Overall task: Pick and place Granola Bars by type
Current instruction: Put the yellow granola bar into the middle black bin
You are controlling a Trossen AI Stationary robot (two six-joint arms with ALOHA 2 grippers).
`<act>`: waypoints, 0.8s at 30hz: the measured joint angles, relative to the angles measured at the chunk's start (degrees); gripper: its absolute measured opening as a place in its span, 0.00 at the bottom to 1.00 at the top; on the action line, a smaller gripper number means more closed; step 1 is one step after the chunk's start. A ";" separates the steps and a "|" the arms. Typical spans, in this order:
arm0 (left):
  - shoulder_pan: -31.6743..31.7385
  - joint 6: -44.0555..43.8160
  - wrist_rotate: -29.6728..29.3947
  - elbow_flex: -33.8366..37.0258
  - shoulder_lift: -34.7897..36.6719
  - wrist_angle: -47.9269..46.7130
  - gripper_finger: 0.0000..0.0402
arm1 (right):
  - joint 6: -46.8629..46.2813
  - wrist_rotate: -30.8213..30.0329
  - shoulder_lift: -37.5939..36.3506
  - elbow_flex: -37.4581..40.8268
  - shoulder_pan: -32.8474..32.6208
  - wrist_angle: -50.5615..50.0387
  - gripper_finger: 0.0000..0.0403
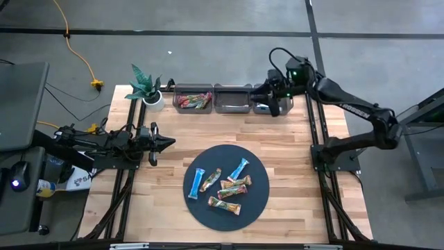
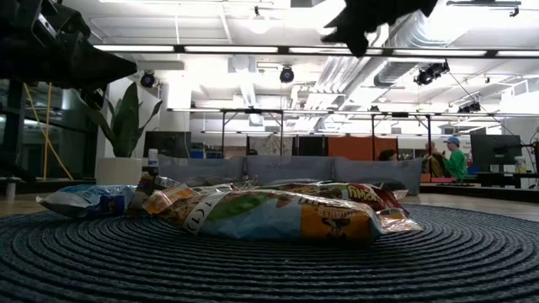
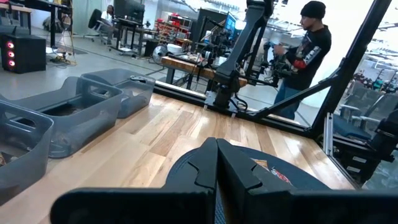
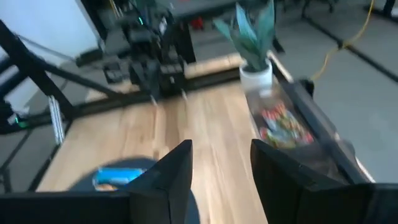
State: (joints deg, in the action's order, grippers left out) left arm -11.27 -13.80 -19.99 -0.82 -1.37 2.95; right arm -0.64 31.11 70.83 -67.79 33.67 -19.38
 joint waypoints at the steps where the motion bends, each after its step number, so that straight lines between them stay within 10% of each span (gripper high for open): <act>1: 0.00 0.00 0.01 0.02 0.01 0.00 0.00 | -1.16 -0.94 -0.23 0.00 -1.19 1.42 0.36; 24: 0.00 0.00 0.00 0.00 0.00 -0.01 0.00 | -11.41 -24.92 -0.66 -0.04 -26.25 24.68 0.36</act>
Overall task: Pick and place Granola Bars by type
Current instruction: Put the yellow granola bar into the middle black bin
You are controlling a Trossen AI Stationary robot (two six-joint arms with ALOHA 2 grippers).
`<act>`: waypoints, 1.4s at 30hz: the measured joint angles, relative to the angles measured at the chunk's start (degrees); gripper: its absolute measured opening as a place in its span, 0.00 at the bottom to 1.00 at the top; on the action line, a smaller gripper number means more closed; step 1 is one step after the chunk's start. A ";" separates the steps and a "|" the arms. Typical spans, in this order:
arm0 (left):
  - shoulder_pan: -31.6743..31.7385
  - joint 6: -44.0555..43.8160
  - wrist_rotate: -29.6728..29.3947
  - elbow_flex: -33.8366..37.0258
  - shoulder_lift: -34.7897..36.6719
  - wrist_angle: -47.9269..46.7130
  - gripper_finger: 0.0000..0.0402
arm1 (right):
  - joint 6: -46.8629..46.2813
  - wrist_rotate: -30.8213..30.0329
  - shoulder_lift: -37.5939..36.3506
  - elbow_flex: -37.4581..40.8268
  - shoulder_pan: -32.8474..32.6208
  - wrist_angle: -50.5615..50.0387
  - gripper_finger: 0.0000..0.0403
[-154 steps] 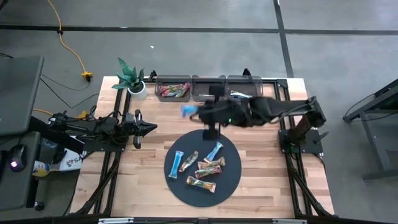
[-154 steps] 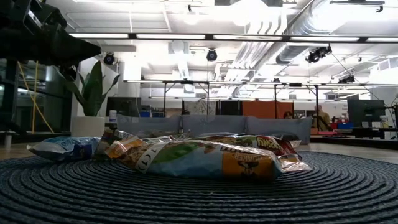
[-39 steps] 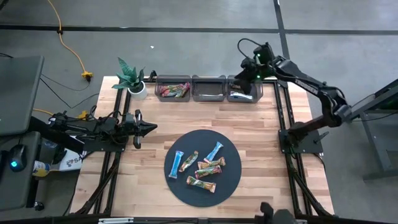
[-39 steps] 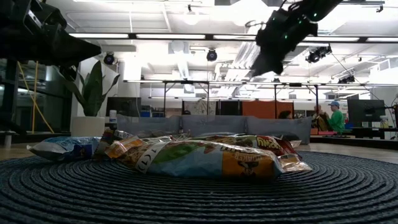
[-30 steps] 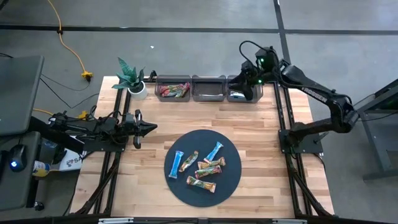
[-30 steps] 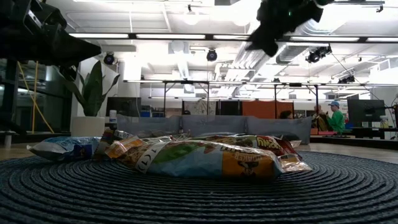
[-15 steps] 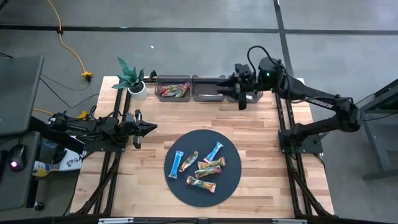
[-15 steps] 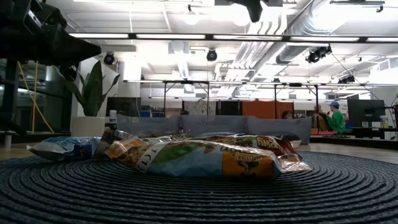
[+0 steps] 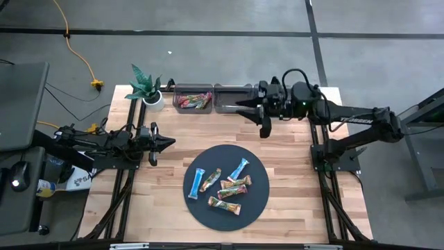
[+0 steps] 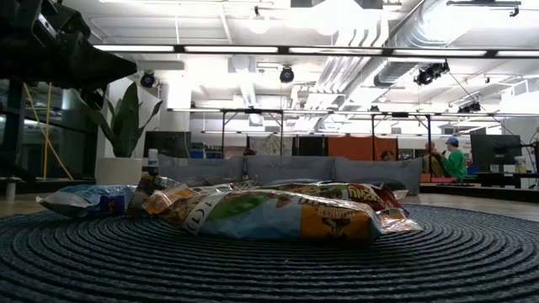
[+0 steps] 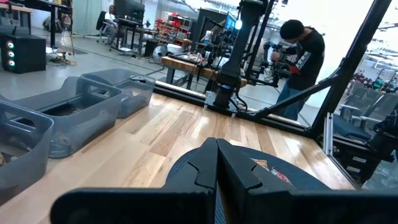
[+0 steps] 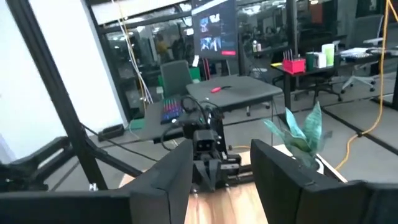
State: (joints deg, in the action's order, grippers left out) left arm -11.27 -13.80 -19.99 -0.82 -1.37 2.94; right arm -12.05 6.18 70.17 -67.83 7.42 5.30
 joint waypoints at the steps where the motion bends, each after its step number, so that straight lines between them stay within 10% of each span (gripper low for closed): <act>1: 0.00 0.00 0.01 0.02 0.01 0.01 0.00 | 0.02 -0.75 0.00 -0.34 -0.78 -0.13 0.36; 29: 0.00 0.00 0.01 0.01 0.01 0.00 0.00 | 5.03 -6.41 28.00 -48.28 -12.49 -49.34 0.36; 42: 0.00 0.00 0.02 0.00 0.00 0.00 0.00 | 8.30 -5.80 31.85 -43.72 -17.53 -61.75 0.36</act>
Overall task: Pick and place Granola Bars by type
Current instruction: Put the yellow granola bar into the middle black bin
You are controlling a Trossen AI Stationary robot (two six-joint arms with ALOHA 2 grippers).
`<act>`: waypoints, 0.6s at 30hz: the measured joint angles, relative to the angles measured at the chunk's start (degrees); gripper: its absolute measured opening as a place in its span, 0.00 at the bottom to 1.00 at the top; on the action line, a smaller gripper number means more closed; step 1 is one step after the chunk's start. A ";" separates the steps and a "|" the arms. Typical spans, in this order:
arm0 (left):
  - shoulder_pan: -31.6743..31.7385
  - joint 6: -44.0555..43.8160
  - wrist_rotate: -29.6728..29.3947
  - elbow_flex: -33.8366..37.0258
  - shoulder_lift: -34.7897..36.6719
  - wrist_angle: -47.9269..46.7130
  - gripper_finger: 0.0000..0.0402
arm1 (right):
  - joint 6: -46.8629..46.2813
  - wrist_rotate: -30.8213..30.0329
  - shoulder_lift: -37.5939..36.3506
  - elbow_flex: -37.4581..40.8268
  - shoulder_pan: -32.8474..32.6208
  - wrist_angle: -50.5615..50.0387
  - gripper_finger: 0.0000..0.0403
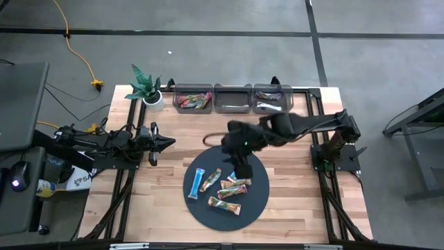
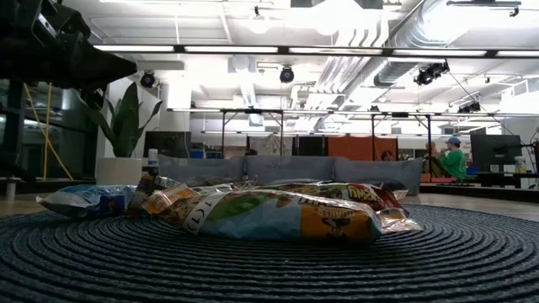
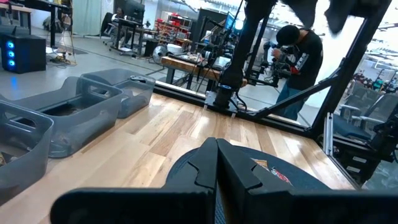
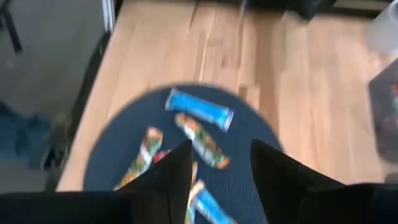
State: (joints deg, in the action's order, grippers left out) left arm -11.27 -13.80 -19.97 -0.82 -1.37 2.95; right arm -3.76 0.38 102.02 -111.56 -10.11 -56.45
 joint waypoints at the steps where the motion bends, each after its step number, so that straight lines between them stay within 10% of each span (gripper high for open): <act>1: 0.00 0.00 -0.02 0.00 0.00 0.02 0.00 | 0.34 0.00 0.00 1.19 -0.29 -0.37 0.36; 18: 0.00 0.00 0.00 0.01 0.01 0.00 0.00 | 7.06 -1.56 0.07 27.65 -1.20 4.00 0.34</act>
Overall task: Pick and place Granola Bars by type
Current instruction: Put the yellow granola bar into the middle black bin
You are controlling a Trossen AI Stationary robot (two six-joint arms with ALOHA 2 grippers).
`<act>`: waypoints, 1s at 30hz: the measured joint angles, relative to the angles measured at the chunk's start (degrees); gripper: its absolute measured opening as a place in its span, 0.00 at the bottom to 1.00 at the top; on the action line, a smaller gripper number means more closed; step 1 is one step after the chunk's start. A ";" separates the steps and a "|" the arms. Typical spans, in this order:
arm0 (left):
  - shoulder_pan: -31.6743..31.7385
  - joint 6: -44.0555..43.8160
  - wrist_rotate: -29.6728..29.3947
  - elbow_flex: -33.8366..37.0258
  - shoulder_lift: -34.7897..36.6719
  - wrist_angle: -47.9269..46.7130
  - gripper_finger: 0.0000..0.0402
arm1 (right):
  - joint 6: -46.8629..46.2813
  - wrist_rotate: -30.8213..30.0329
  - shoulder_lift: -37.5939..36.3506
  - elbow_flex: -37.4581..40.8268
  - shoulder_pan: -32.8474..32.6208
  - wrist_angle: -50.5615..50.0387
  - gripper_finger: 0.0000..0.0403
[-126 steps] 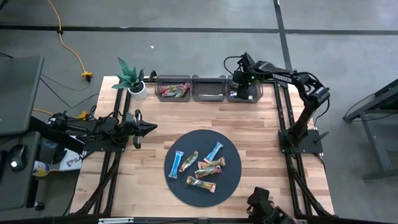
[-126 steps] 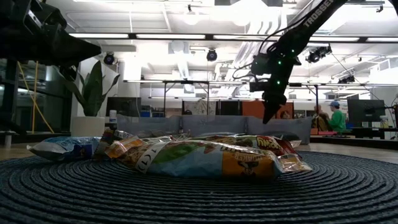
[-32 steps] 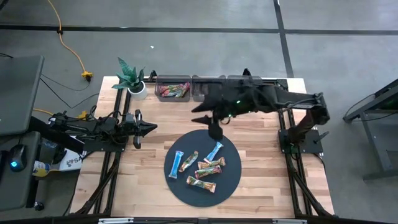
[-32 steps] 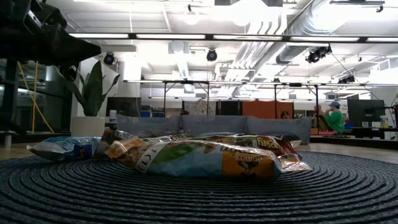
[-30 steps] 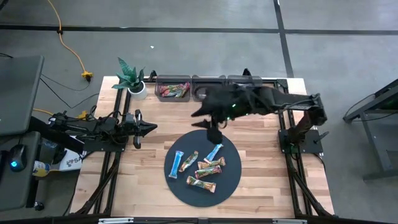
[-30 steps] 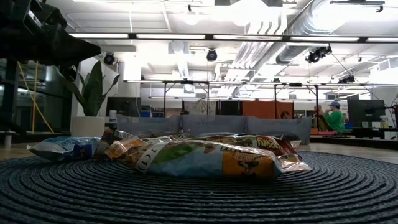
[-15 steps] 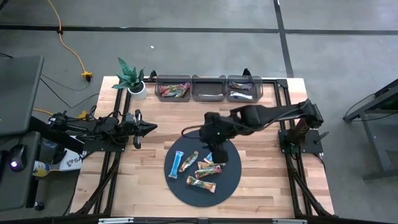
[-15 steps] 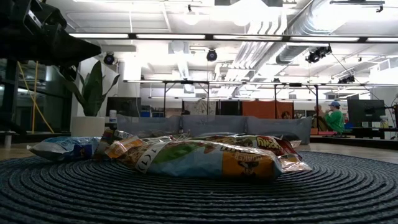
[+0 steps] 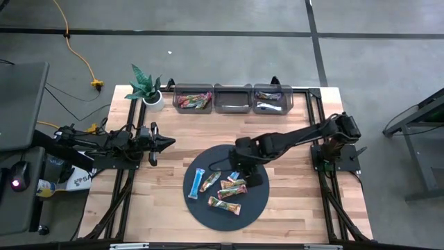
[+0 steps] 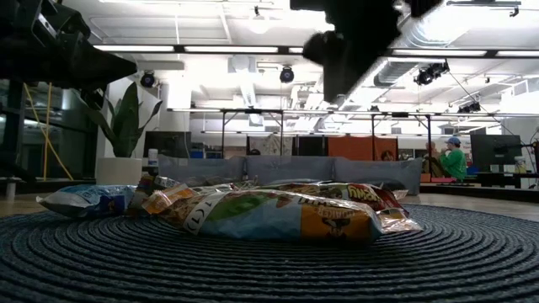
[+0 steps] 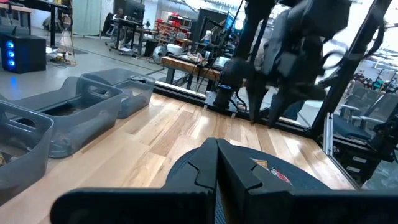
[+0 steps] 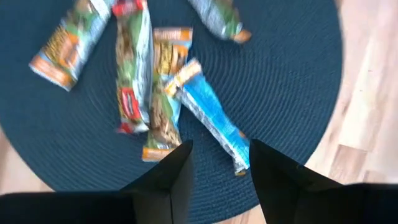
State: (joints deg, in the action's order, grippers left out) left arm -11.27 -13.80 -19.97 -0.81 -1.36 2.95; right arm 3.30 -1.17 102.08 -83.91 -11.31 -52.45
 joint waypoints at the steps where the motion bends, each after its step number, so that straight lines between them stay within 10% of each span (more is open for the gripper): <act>1: 0.00 0.00 -0.01 0.00 -0.01 0.00 0.00 | 0.85 0.02 0.00 1.26 0.00 0.74 0.34; 30: 0.00 0.00 0.00 0.00 0.00 0.00 0.00 | 17.86 -0.37 -0.07 19.28 0.07 26.85 0.34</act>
State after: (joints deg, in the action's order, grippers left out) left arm -11.27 -13.80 -19.97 -0.81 -1.36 2.95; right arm 21.17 -1.54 102.02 -64.63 -11.25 -25.60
